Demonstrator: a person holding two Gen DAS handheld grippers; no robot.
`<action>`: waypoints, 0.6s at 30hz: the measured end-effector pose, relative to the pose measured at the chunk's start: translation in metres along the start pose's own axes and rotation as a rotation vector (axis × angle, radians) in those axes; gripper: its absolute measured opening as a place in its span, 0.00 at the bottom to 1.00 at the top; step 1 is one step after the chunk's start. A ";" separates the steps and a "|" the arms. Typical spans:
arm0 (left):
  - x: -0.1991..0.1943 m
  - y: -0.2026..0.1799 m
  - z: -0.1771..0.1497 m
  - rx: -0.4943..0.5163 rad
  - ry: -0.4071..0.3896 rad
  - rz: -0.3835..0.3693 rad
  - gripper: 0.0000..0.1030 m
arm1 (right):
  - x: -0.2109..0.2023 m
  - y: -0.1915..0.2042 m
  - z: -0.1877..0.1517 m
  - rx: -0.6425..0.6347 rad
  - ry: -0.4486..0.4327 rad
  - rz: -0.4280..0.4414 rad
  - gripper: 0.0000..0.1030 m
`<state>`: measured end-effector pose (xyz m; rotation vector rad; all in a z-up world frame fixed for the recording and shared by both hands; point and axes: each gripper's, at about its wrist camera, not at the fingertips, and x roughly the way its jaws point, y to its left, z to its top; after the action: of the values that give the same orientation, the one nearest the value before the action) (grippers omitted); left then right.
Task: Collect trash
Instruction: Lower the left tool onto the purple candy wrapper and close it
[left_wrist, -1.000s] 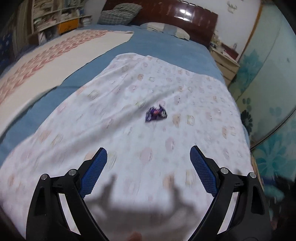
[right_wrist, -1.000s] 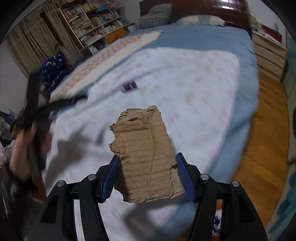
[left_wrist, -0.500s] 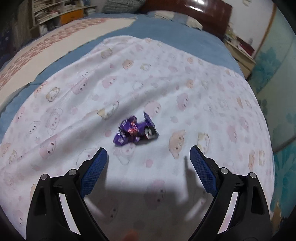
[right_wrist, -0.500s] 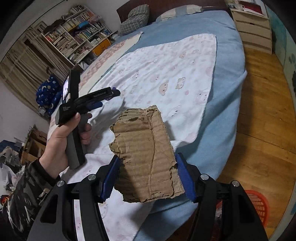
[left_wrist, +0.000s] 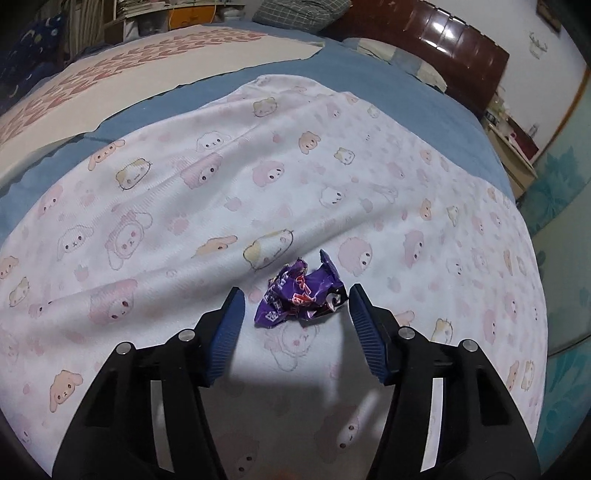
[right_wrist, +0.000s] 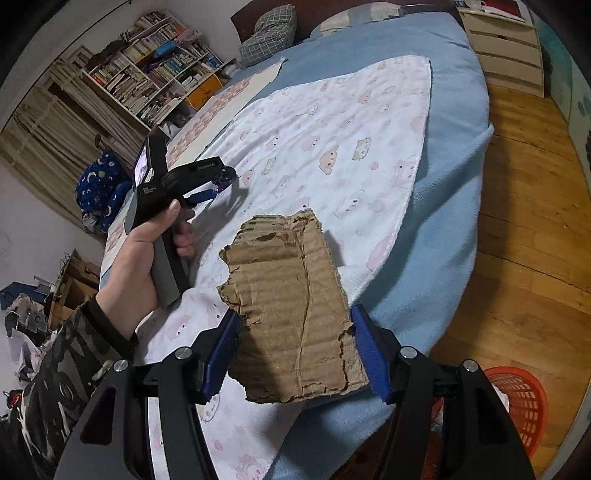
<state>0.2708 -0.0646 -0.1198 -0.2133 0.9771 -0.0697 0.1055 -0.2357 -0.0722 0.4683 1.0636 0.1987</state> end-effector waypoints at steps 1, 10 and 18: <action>0.000 -0.001 0.000 0.006 -0.003 0.007 0.52 | 0.000 -0.001 -0.001 0.006 0.001 0.005 0.59; 0.003 -0.004 0.002 0.024 0.000 0.016 0.34 | -0.006 -0.009 -0.003 0.024 -0.003 0.008 0.59; -0.025 -0.022 0.000 0.153 -0.023 0.033 0.30 | -0.011 -0.019 0.004 0.024 -0.018 -0.007 0.59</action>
<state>0.2575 -0.0822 -0.0943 -0.0569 0.9474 -0.1108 0.1026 -0.2577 -0.0700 0.4866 1.0507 0.1754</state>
